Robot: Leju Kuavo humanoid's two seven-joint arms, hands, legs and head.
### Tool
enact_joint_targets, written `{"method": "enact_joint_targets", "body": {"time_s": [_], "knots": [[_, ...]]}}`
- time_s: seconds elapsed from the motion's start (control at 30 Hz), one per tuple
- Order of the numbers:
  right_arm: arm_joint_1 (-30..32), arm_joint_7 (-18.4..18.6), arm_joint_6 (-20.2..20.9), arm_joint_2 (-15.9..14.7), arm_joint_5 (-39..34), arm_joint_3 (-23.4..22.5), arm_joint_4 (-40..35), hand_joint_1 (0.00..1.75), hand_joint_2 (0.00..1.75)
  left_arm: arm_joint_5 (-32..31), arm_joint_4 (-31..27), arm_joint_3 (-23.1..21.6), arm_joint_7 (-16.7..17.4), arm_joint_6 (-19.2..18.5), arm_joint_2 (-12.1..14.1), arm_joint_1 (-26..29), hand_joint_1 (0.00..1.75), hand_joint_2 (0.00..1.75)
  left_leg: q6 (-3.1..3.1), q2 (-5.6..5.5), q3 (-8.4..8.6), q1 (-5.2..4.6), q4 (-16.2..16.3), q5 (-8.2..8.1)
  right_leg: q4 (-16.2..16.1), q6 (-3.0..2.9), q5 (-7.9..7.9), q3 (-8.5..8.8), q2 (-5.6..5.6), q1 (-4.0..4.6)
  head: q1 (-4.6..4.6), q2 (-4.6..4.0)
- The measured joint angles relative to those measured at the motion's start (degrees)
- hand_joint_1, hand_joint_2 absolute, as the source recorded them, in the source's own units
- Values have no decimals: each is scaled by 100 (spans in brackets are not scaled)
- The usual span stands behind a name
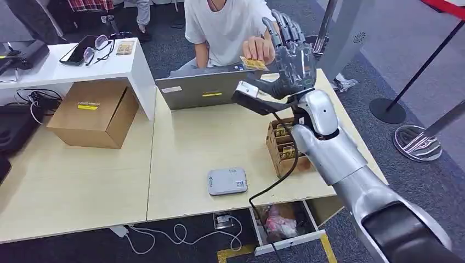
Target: Pass the card to the sensor for recognition and then transmit it.
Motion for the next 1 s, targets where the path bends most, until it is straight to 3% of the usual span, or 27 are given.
{"method": "enact_joint_targets", "body": {"time_s": [0.43,0.47,0.5,0.53,0.57,1.0], "knots": [[-161,90,35,125,-61,282,103,2,175,50,0,116,24,105,-83,0,0,0,0,0,1,0,0,0,0,0,0,0,0,0,0,0],[-176,92,48,140,-65,295,109,54,175,63,0,127,24,109,-90,0,0,0,0,0,1,0,0,0,0,0,0,0,0,0,2,0],[-186,92,52,146,-74,310,116,141,175,66,0,131,24,116,-94,0,0,0,0,0,2,0,0,0,0,0,0,0,0,0,-2,0],[-194,96,66,160,-81,326,118,166,175,70,0,133,24,118,-96,0,0,0,0,0,2,0,0,0,0,0,0,0,0,0,2,0],[-200,103,74,168,-87,348,118,175,175,74,0,133,26,118,-105,0,0,0,0,0,2,0,0,0,0,0,0,0,0,0,0,0],[-208,138,184,190,-94,424,89,175,175,74,0,142,31,135,-138,1,0,0,0,0,2,0,0,0,0,0,0,0,0,0,-2,0]]}}
